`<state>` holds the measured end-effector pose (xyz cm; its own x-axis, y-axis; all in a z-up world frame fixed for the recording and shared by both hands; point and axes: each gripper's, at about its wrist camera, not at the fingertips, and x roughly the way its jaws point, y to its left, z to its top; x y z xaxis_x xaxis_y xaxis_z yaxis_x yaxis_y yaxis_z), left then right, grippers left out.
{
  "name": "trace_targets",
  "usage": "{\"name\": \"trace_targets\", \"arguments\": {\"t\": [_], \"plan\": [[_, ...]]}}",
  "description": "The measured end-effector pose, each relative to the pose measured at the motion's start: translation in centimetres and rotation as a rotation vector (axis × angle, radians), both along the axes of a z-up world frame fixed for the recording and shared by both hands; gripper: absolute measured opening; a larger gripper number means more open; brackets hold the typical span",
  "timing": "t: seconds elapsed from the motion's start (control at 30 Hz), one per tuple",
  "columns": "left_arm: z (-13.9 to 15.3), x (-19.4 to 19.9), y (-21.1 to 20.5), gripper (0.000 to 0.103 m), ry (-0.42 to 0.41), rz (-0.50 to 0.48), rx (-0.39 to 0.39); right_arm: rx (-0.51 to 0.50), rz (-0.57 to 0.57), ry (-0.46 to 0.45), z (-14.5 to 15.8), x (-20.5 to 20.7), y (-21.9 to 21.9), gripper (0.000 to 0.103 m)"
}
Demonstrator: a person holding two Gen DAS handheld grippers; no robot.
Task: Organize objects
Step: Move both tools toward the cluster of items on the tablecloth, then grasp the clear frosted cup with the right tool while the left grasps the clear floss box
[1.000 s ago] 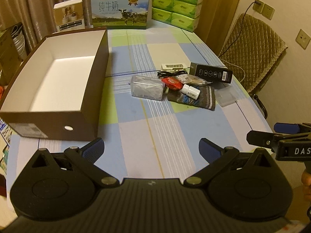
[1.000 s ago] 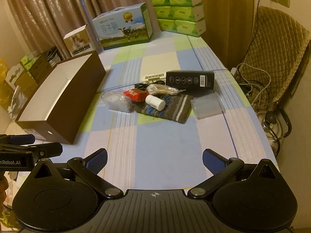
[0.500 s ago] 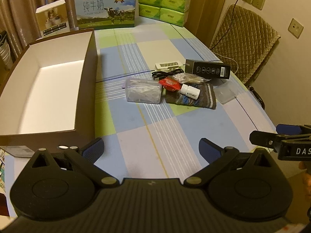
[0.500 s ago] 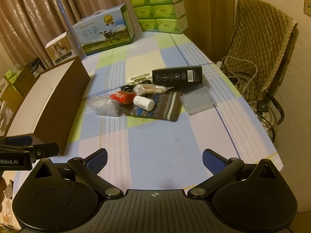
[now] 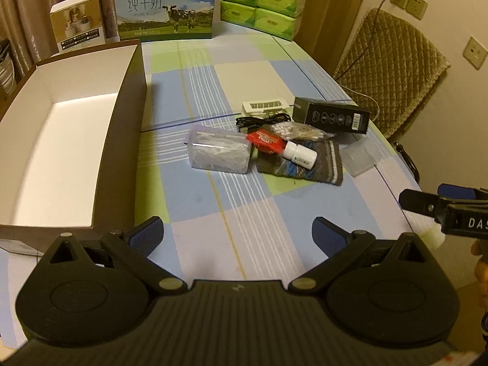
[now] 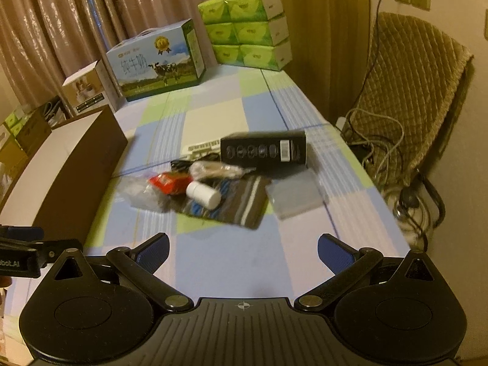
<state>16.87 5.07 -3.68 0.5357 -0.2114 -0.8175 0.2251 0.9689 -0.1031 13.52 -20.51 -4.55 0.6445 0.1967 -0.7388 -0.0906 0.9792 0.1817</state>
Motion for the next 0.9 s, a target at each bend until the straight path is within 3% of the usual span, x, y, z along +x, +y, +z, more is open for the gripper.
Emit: {"name": "trace_targets", "arguments": {"t": [0.27, 0.37, 0.77, 0.9], "plan": [[-1.4, 2.8, -2.2, 0.102, -0.008, 0.046, 0.001, -0.033, 0.036, -0.023, -2.5, 4.4, -2.7, 0.101], [-2.3, 4.0, -2.7, 0.102, -0.004, 0.070, 0.003, -0.052, 0.051, -0.013, -4.1, 6.1, -3.4, 0.092], [-5.1, 7.6, -2.6, 0.102, 0.003, 0.146, 0.058, -0.131, 0.113, 0.045, -8.9, 11.4, -4.1, 0.090], [-5.9, 8.3, -2.7, 0.102, 0.001, 0.146, 0.093, -0.153, 0.138, 0.062, -9.8, 12.3, -3.8, 0.082]]}}
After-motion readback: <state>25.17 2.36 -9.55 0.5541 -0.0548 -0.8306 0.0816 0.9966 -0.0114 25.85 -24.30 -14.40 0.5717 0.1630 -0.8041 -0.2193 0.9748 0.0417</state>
